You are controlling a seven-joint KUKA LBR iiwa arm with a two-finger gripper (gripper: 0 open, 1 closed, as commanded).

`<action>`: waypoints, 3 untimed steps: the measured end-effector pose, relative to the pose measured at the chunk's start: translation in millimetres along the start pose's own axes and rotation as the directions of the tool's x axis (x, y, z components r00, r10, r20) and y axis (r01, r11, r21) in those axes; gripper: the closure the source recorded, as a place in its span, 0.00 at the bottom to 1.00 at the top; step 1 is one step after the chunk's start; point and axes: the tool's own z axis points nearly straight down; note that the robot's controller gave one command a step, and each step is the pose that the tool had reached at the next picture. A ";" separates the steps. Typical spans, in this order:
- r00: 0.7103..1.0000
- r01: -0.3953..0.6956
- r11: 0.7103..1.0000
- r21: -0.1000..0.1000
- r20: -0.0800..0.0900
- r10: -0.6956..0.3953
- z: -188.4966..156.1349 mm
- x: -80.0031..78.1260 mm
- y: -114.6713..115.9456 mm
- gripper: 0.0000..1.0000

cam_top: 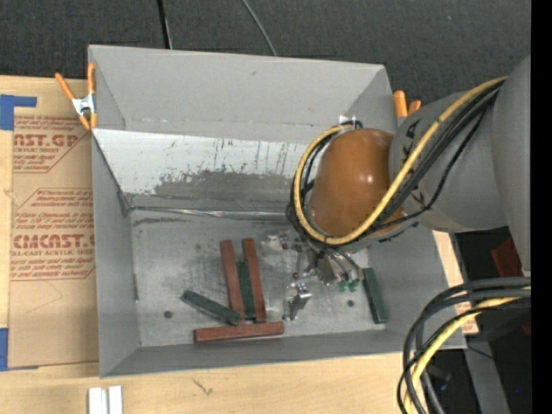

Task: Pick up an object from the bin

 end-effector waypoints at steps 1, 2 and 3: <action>1.000 0.010 1.000 0.000 0.005 -0.010 47.9 15.7 37.4 1.00; 1.000 0.010 1.000 0.000 0.005 -0.010 47.7 15.7 37.5 1.00; 1.000 0.023 1.000 0.001 0.003 -0.023 -114.4 26.7 7.5 1.00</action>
Offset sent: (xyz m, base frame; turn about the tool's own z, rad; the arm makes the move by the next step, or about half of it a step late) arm 0.0000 0.0000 0.0000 0.0000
